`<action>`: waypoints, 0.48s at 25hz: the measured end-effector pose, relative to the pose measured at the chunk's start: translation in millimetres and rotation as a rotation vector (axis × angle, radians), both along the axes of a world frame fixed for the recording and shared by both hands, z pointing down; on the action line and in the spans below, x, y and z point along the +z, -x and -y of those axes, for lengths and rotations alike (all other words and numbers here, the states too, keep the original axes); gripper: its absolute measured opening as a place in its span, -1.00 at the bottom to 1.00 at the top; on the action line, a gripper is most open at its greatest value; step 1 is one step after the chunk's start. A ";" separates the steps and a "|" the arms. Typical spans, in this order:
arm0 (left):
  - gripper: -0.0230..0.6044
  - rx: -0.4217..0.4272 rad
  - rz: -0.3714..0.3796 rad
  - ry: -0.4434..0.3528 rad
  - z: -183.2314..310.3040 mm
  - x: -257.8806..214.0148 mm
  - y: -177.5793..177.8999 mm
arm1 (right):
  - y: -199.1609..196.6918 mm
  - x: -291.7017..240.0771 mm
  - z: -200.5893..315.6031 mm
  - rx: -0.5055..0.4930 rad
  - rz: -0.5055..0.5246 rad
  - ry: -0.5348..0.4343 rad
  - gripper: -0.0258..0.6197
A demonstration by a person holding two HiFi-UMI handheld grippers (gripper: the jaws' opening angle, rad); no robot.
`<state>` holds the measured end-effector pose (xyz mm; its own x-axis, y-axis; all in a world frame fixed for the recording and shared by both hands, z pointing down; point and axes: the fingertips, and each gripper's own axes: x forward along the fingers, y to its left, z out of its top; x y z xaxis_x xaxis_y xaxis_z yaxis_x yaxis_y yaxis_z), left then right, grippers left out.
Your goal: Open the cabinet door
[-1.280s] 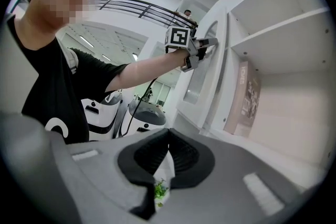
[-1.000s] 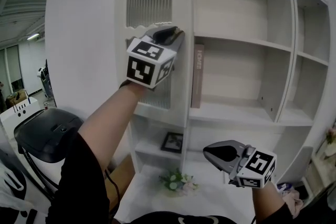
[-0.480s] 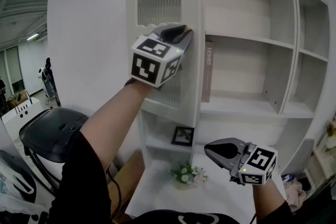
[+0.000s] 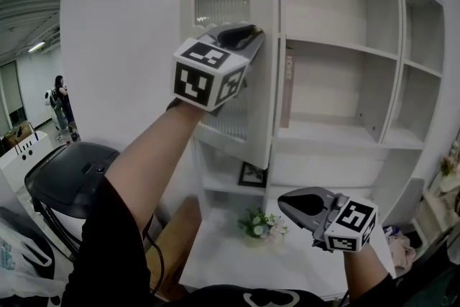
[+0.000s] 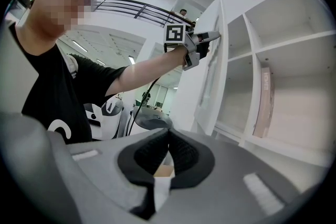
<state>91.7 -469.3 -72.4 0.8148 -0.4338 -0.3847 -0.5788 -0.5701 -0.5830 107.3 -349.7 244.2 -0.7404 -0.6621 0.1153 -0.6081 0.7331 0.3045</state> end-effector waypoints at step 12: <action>-0.67 0.060 -0.041 0.022 -22.5 -1.0 36.8 | 23.4 0.3 -27.5 0.070 0.016 -0.007 -0.94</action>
